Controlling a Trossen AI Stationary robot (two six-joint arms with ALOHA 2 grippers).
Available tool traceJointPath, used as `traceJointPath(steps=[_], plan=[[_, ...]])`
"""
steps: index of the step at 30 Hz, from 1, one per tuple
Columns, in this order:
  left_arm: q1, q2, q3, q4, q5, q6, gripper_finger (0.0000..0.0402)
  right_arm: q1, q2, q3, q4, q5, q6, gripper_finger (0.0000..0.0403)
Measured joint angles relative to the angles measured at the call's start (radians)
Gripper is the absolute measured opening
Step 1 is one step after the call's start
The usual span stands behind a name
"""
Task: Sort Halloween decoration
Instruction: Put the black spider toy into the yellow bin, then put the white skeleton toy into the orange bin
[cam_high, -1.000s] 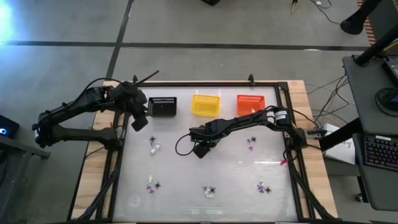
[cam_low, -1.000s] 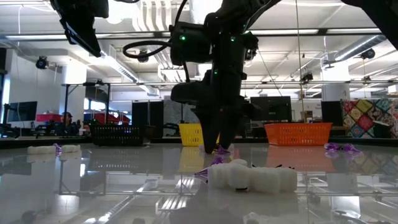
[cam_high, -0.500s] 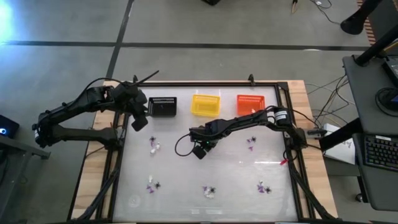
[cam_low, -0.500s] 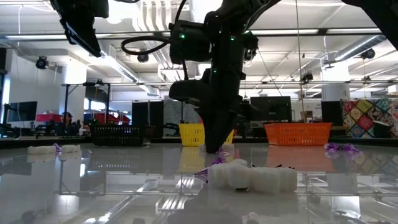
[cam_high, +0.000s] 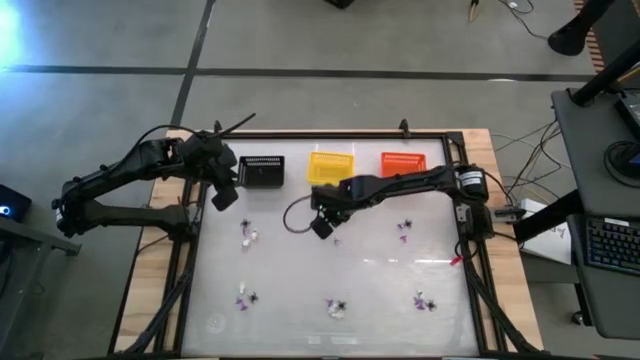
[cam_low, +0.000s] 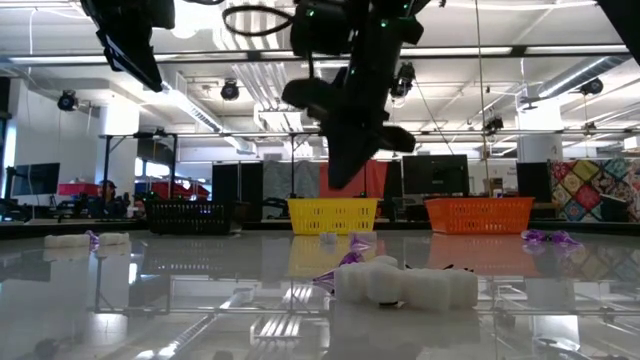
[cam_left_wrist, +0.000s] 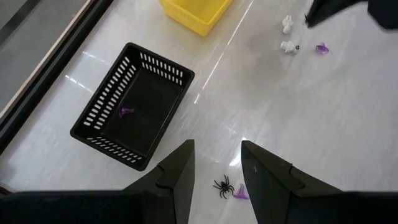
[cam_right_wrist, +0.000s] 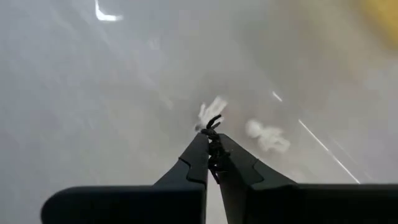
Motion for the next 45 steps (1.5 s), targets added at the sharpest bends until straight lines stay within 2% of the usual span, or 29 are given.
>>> traceJointPath(steps=[14,20,24,38,45], plan=[[0.000,0.001,0.000,0.012,0.000,-0.002,0.0114,-0.198,-0.041,0.002,0.052,-0.013,-0.180,0.0011],[0.000,0.001,0.000,0.012,0.000,-0.039,0.0113,-0.299,-0.049,0.002,0.053,-0.063,-0.261,0.0011],[0.000,0.001,0.000,0.012,0.000,-0.054,0.0114,-0.358,-0.041,0.002,0.053,-0.148,-0.329,0.0011],[0.000,0.002,0.000,0.013,0.000,-0.059,0.0114,-0.413,-0.034,0.002,0.061,-0.162,-0.455,0.0045],[0.000,0.002,0.000,0.013,-0.001,-0.073,0.0114,-0.415,-0.034,0.001,0.062,-0.152,-0.466,0.0095]])
